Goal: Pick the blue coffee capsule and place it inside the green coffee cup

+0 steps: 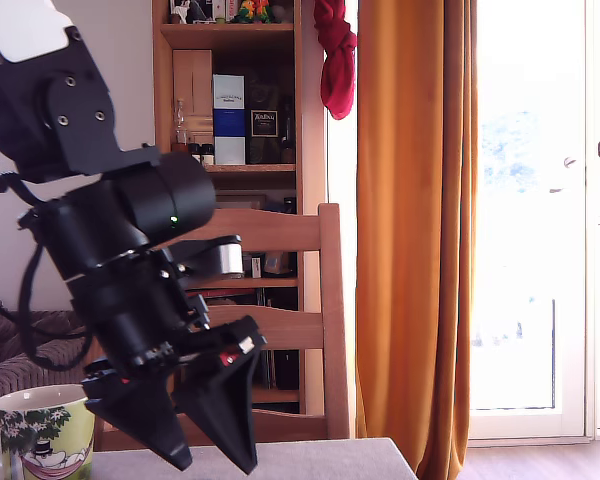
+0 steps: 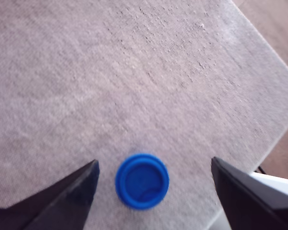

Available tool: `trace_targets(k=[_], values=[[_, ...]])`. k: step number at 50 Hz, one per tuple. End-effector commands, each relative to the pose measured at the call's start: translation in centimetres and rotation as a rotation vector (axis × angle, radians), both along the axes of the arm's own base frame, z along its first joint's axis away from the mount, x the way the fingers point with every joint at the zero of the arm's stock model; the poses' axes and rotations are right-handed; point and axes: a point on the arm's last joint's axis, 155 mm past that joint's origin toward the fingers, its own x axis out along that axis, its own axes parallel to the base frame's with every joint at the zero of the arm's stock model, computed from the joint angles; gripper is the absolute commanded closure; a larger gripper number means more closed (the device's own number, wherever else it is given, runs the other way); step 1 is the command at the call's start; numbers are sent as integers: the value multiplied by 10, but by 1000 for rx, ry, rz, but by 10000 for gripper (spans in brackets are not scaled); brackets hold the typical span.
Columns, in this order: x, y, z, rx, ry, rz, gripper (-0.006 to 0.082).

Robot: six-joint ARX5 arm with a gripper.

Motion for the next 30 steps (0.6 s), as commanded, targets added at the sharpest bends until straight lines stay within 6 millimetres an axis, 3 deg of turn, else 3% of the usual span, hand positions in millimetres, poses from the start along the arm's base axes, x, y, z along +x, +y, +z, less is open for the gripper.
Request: trace_targets(k=[1,14,25,30], values=[[-3,-3,-10,19,13,-20,82],[-10,7,-41,105,58,-16,84],[-12,10,-46,124,65,-12,93],[-10,11,-46,128,60,-9,207]])
